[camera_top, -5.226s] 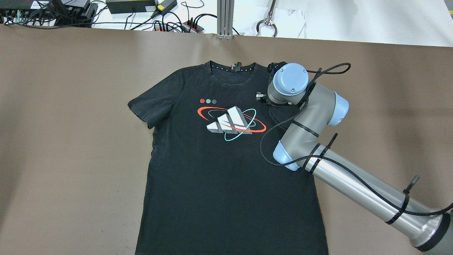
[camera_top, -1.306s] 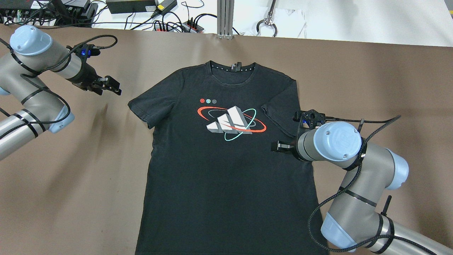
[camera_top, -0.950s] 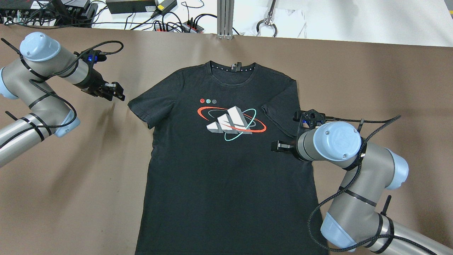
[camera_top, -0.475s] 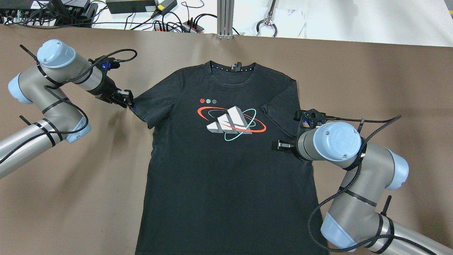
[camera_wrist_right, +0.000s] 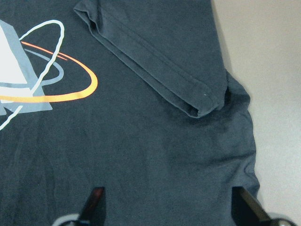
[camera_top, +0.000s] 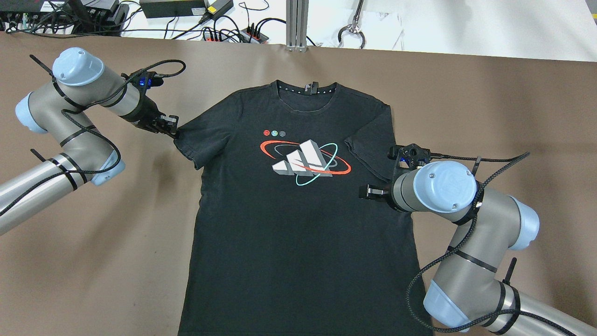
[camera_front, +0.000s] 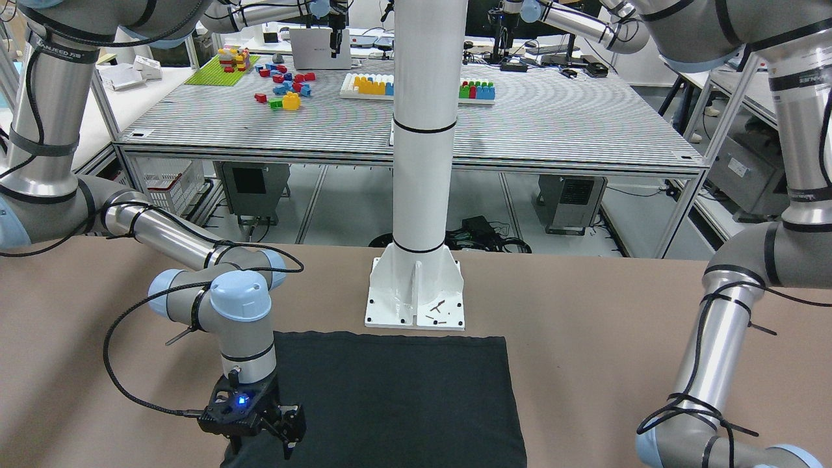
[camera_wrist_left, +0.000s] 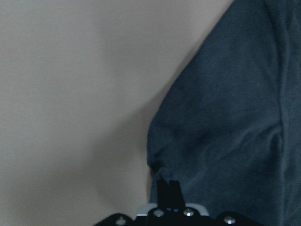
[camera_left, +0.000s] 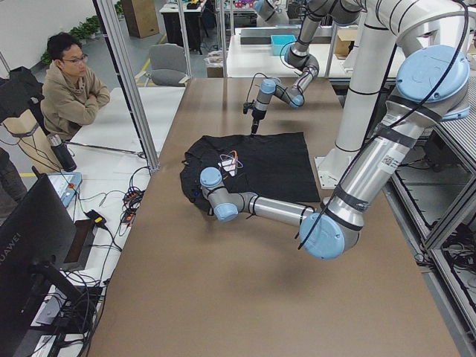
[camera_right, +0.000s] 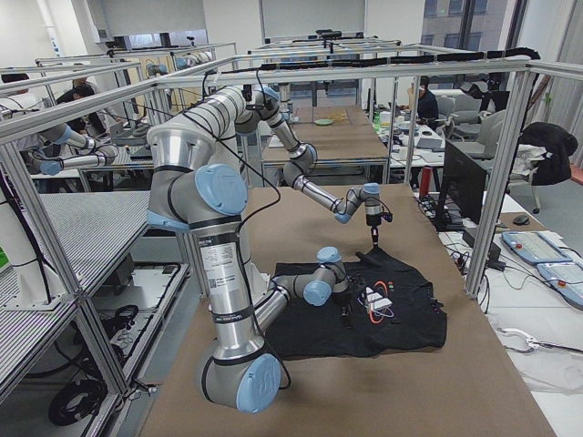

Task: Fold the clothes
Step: 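Move the left gripper toward the sleeve nearest it, then grasp the sleeve with the left gripper and fold it inward over the shirt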

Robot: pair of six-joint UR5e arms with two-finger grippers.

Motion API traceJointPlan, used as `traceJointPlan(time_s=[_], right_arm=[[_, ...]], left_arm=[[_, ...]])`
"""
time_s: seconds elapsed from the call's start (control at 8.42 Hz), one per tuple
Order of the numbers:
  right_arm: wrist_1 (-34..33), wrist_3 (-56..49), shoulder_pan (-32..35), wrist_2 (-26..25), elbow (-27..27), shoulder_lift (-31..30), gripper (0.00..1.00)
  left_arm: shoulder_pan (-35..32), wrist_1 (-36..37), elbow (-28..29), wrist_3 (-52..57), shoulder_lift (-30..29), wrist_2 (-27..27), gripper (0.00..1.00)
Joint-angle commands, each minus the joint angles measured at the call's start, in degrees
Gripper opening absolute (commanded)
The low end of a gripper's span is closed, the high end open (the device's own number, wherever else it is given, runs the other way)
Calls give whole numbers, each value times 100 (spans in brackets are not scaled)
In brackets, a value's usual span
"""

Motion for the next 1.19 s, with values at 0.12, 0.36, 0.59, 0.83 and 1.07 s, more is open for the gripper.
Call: traceJointPlan(time_s=[0.12, 0.36, 0.59, 0.83, 1.07], right_arm=[[0, -9, 0, -3, -48, -14, 94], [8, -26, 0, -11, -92, -14, 94], [0, -35, 0, -81, -119, -5, 94], [8, -44, 0, -90, -180, 4, 94], [8, -44, 0, -90, -180, 4, 94]], left_arm=[[35, 26, -820, -1037, -161, 12, 0], [472, 25, -769, -1478, -477, 448, 0], [694, 43, -708, -1489, -549, 829, 0], [712, 43, -174, -1472, -933, 873, 0], [816, 43, 197, -1533, -1277, 1276, 0]])
